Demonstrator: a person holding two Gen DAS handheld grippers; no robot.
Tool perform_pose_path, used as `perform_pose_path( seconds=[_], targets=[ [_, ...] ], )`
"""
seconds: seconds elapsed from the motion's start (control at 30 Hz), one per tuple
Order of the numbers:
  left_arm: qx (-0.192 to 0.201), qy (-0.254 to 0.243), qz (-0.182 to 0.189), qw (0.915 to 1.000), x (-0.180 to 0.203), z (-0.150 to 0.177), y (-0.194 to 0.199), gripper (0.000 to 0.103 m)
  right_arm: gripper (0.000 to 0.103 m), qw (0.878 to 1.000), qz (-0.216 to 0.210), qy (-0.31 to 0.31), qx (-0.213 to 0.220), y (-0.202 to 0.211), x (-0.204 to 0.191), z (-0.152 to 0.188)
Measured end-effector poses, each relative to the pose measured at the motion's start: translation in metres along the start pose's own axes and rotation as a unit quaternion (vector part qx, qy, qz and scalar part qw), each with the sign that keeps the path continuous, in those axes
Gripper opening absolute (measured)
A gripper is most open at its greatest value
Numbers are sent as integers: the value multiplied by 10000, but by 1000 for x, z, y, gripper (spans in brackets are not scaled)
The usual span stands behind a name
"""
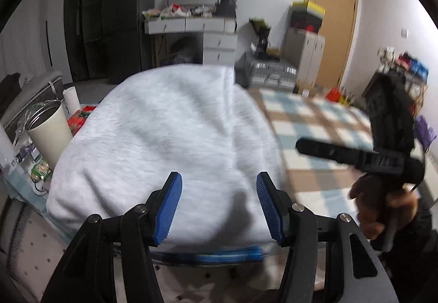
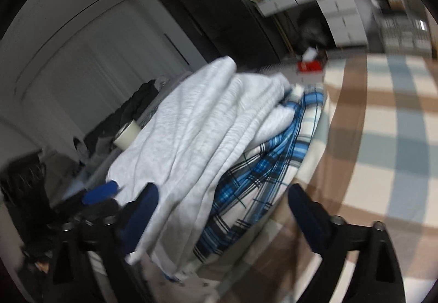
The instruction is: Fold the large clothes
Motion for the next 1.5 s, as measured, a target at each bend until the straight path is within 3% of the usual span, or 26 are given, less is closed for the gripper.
perform_pose_path(
  seconds=[0.03,0.1,0.17,0.27,0.3,0.4,0.47,0.77,0.93,1.1,1.5],
  targets=[
    [84,29,-94,9999,2,0,2,65,99,9998,58,171,21,4,-2,3],
    [323,58,-337,9989,10,0,6,71,102,9989,93,441,121,13,-4,8],
    [483,60,-489,9976,20,0,5,71,103,9976,116,619,279,24,-7,15],
    [620,211,-432,9969,28,7,4,74,103,9961,198,782,347,35,-9,21],
    [629,277,-441,9967,28,8,2,84,103,9957,196,827,377,39,-9,23],
    [848,350,-459,9947,32,14,5,90,103,9941,91,920,564,55,-13,28],
    [887,331,-577,9938,32,19,9,103,103,9930,-2,977,667,64,-17,31],
    [864,603,-620,9925,28,37,25,102,103,9846,139,1361,1093,105,-44,63],
    [1002,541,-534,9921,37,48,37,102,103,9823,270,1322,1297,122,-50,78],
    [1277,274,-734,9887,41,46,56,102,103,9822,312,1216,1396,132,-54,85],
    [1368,585,-360,9882,26,49,56,102,103,9813,360,920,1654,140,-52,102]
  ],
)
Point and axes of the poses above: each gripper's, at about its wrist camera, not at the fingertips, and y roughly against the way its jaws point, x to its right, z to its underside, the point moved 4 cm from there along -y, roughly the way its jaws point, and after that the axes turned 3 degrees about -y, right-handed, at the moved point
